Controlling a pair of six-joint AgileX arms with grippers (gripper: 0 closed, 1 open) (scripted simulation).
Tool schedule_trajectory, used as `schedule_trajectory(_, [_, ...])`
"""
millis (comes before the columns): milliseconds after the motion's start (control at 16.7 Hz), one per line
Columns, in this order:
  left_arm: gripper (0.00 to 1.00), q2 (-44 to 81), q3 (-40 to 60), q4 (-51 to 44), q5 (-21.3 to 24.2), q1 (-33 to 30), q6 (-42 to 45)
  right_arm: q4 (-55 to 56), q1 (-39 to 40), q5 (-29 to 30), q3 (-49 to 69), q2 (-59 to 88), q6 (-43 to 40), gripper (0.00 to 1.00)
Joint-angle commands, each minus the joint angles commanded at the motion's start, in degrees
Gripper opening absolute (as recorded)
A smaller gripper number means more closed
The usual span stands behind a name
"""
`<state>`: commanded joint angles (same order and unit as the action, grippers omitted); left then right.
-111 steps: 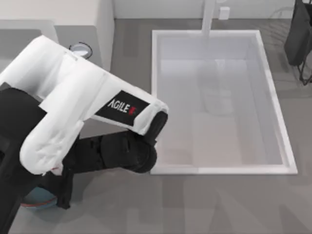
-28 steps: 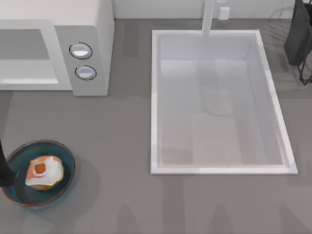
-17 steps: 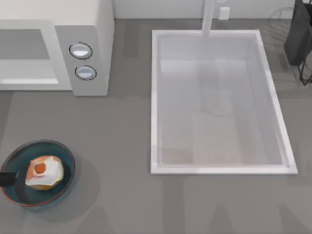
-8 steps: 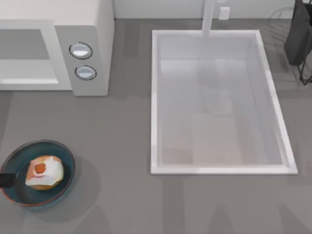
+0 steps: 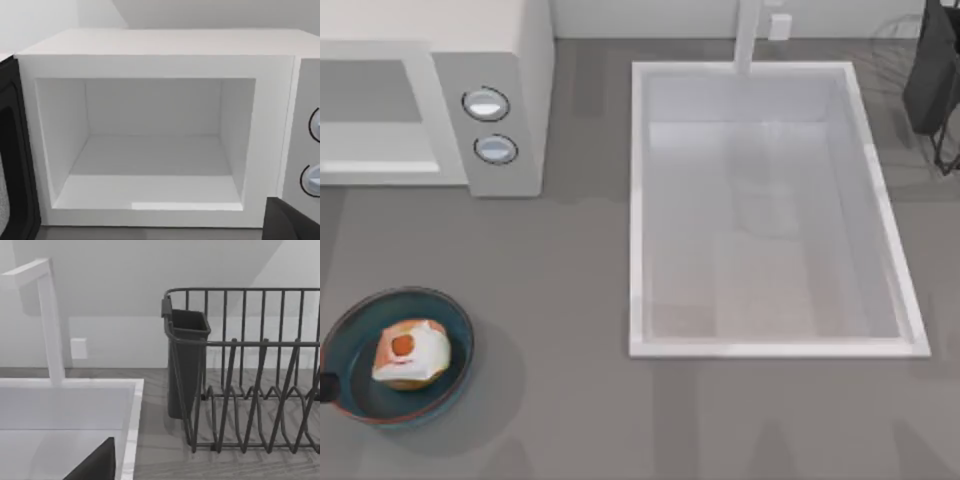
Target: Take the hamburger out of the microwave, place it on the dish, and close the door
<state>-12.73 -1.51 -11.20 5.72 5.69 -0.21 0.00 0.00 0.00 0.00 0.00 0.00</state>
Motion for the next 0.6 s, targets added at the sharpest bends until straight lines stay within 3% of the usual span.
schedule_trajectory(300, [0.00,0.29,1.86,0.15,0.12,0.55,0.48,0.00,0.00,0.00,0.00,0.00,0.00,1.00])
schedule_trajectory(600, [0.00,11.86,12.07,-4.24,4.80,10.32,9.01,0.00,0.00,0.00,0.00,0.00,0.00,1.00])
